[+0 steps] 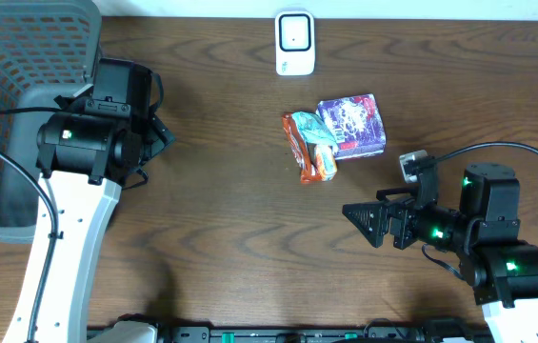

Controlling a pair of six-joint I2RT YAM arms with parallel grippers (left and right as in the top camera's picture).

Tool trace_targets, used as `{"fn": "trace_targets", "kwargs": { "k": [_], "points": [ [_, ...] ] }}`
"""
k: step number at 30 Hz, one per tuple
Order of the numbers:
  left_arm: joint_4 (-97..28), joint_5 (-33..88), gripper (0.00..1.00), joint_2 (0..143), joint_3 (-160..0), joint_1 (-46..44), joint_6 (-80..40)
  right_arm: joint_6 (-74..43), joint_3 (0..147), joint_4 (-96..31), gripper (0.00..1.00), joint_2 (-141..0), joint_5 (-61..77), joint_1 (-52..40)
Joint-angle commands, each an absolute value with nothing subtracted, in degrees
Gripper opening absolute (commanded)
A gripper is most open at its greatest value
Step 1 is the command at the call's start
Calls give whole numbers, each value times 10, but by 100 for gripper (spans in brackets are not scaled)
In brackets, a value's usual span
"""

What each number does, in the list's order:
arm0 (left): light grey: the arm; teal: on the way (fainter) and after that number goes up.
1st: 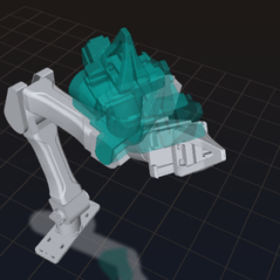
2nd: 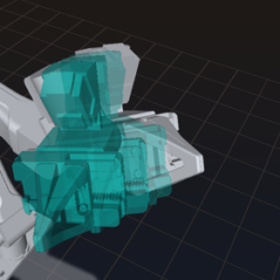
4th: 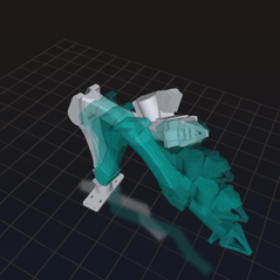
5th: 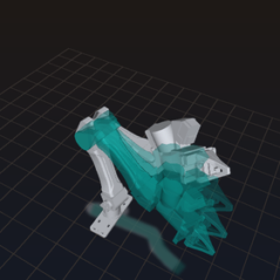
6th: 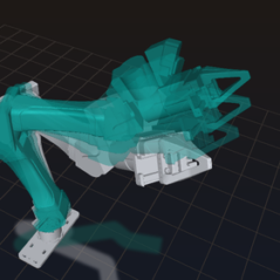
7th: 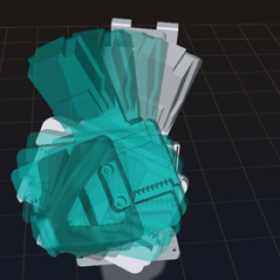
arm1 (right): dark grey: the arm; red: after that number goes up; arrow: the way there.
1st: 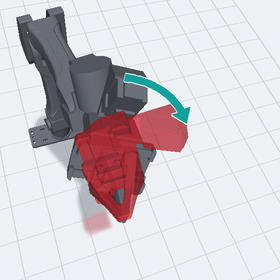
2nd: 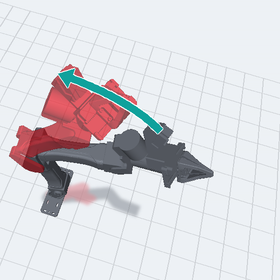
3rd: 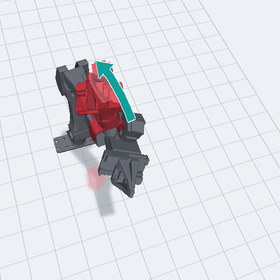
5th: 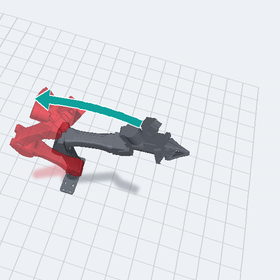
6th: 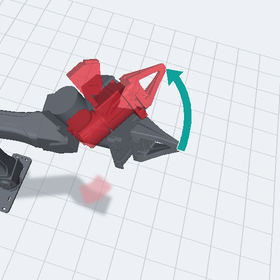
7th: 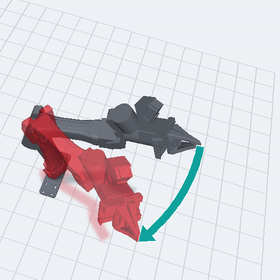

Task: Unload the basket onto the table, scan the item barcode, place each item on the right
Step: 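Move the right gripper toward the purple Carefree pack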

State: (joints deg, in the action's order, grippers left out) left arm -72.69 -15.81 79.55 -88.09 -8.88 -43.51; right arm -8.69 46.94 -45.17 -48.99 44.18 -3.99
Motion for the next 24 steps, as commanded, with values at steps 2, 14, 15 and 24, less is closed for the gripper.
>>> {"fn": "trace_targets", "kwargs": {
  "k": [2,14,15,24],
  "points": [
    [-729,-170,98,790,-883,-87,-438,-81,484,-452,99,-486,454,-38],
    [-729,-170,98,790,-883,-87,-438,-84,484,-437,99,-487,367,-38],
    [-729,-170,98,790,-883,-87,-438,-92,484,-434,99,-487,354,-38],
    [-729,-170,98,790,-883,-87,-438,-168,484,-369,99,-487,258,-38]
  ]
}}
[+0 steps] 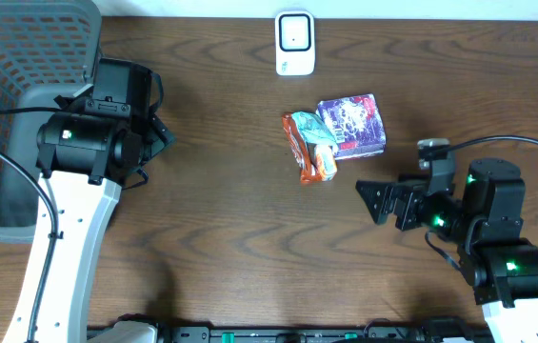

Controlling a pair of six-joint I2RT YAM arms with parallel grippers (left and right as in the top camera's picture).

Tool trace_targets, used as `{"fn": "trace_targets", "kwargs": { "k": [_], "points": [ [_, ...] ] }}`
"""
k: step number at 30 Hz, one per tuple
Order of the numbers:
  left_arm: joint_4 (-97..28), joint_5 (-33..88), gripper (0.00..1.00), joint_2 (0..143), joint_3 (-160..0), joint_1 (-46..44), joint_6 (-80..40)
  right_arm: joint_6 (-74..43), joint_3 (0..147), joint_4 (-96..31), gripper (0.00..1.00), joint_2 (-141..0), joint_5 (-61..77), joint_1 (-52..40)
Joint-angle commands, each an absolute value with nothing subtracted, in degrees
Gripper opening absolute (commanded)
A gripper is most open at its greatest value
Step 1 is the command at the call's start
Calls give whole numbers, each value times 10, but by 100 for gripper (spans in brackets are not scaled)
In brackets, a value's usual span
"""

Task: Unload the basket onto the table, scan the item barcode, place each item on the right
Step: 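Move the right gripper toward the purple Carefree pack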

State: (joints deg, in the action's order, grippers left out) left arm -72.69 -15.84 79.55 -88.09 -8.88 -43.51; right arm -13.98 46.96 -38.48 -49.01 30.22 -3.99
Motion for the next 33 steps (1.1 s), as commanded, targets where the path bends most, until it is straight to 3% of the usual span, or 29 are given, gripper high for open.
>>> {"fn": "trace_targets", "kwargs": {
  "k": [1,6,15,25,27,31,33],
  "points": [
    [-729,-170,98,790,-883,-87,-438,-172,484,-360,99,-487,253,-38],
    [-729,-170,98,790,-883,-87,-438,-176,484,-291,99,-488,202,-38],
    [-729,-170,98,790,-883,-87,-438,-176,469,-264,99,-547,-20,-38],
    [-729,-170,98,790,-883,-87,-438,-190,461,-193,99,-722,221,-38],
    [-729,-170,98,790,-883,-87,-438,-250,461,-155,99,-746,253,-38],
    [-729,-170,98,790,-883,-87,-438,-320,461,-62,78,-760,323,-41],
    [-729,-170,98,790,-883,-87,-438,-347,461,-6,51,-760,323,-48]
  ]
}}
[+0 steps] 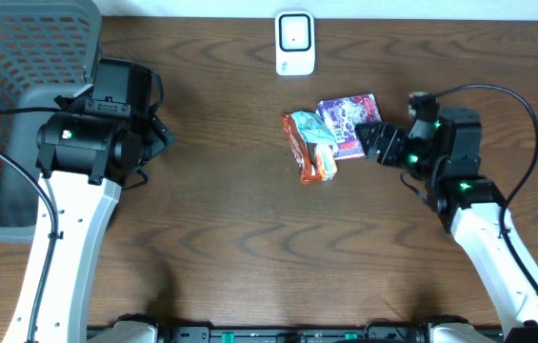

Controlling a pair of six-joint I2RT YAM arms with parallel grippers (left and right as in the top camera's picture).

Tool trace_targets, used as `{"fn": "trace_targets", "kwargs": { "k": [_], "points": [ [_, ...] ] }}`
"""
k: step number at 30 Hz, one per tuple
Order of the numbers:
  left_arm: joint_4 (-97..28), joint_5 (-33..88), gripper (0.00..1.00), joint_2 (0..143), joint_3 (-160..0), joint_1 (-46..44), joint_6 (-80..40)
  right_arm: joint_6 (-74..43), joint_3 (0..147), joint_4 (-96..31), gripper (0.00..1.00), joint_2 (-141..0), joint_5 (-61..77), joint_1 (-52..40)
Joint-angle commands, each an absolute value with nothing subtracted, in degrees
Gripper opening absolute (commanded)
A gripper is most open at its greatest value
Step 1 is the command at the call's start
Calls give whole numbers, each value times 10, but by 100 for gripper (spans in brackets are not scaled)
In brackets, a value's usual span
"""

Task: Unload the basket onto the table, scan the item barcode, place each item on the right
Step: 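Move the right gripper toward the purple Carefree pack, then grasp the purple Carefree pack with the right gripper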

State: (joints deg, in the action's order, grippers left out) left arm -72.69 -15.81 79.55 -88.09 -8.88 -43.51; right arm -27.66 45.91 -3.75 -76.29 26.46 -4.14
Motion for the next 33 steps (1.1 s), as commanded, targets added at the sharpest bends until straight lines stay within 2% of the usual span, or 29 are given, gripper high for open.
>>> {"fn": "trace_targets", "kwargs": {
  "k": [1,3,4,5,7,9,13,18,22,27,33],
  "points": [
    [-729,-170,98,790,-883,-87,-438,-351,461,15,40,-760,312,-52],
    [-729,-170,98,790,-883,-87,-438,-352,461,33,21,-761,259,-65],
    [-729,-170,98,790,-883,-87,-438,-353,461,32,15,-762,225,-72],
    [-729,-170,98,790,-883,-87,-438,-358,461,30,11,-766,181,-83],
    [-729,-170,98,790,-883,-87,-438,-384,461,34,9,-784,110,-110],
    [-729,-170,98,790,-883,-87,-438,-397,461,59,6,-811,100,-133],
    [-729,-170,98,790,-883,-87,-438,-398,461,112,5,-874,107,-171],
    [-729,-170,98,790,-883,-87,-438,-394,461,114,1,-931,80,-187],
    [-729,-170,98,790,-883,-87,-438,-371,461,112,4,-948,88,-189],
    [-729,-170,98,790,-883,-87,-438,-361,461,73,2,-947,135,-189],
    [-729,-170,98,790,-883,-87,-438,-335,461,17,1,-947,107,-208]
  ]
}}
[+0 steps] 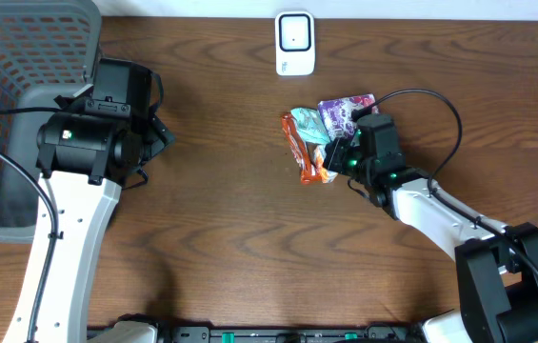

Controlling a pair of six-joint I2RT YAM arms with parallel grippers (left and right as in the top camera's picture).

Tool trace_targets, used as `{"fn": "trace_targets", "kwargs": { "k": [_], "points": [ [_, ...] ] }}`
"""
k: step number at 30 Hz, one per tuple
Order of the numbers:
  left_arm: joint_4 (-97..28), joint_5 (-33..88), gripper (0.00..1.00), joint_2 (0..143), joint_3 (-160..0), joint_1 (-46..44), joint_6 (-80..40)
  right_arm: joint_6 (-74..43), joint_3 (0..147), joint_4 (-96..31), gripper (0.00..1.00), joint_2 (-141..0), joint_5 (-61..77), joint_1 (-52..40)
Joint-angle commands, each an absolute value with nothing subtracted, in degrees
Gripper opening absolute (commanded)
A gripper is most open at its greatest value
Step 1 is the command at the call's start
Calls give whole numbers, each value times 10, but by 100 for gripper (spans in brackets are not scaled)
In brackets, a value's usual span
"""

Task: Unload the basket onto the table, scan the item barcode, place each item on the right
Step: 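Grasp the purple Carefree pack with the right gripper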

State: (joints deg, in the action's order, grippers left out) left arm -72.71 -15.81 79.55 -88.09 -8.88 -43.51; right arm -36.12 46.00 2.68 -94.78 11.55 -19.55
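Two snack packets lie touching at the table's centre right: an orange one (301,143) with a teal patch, and a purple one (343,107) behind it. My right arm reaches in from the lower right, and its gripper (332,154) sits low over the seam between them, covering much of the purple packet. The wrist hides the fingers, so their gap does not show. A white barcode scanner (294,43) stands at the far edge. My left gripper (159,133) hangs at the left, far from the packets, its fingers mostly hidden under the arm.
A grey mesh basket (16,57) fills the far left corner, next to the left arm. The right arm's black cable (445,105) loops above the table to the right of the packets.
My right gripper has moved left and down from the purple packet's right edge onto the two packets, now covering more of the purple one. The left arm and the packets have kept their places.
My right gripper first hovered open at the lower right, well in front of the packets. It then stood a little higher and farther right, then at the purple packet's right edge. Now it rests over both packets. The left arm never moved.
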Motion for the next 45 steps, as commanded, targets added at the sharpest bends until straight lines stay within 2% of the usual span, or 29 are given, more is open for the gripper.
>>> {"fn": "trace_targets", "kwargs": {
  "k": [1,9,11,13,17,19,22,24,26,32,39,45],
  "points": [
    [-729,-170,98,790,-883,-87,-438,-336,461,9,1,-947,114,-211],
    [-729,-170,98,790,-883,-87,-438,-343,461,5,2,-947,196,-264],
    [-729,-170,98,790,-883,-87,-438,-351,464,6,11,-947,197,-279],
    [-729,-170,98,790,-883,-87,-438,-351,469,4,26,-943,197,-286],
    [-729,-170,98,790,-883,-87,-438,-350,487,-13,40,-917,196,-281],
    [-729,-170,98,790,-883,-87,-438,-325,501,-37,56,-893,196,-270],
    [-729,-170,98,790,-883,-87,-438,-277,537,-113,72,-845,194,-243],
    [-729,-170,98,790,-883,-87,-438,-247,563,-162,90,-815,191,-220],
    [-729,-170,98,790,-883,-87,-438,-216,579,-187,99,-787,192,-201],
    [-729,-170,98,790,-883,-87,-438,-131,581,-210,99,-716,153,-143],
    [-729,-170,98,790,-883,-87,-438,-124,573,-262,99,-724,-40,-96],
    [-729,-170,98,790,-883,-87,-438,-60,572,-262,99,-814,41,-70]
  ]
}}
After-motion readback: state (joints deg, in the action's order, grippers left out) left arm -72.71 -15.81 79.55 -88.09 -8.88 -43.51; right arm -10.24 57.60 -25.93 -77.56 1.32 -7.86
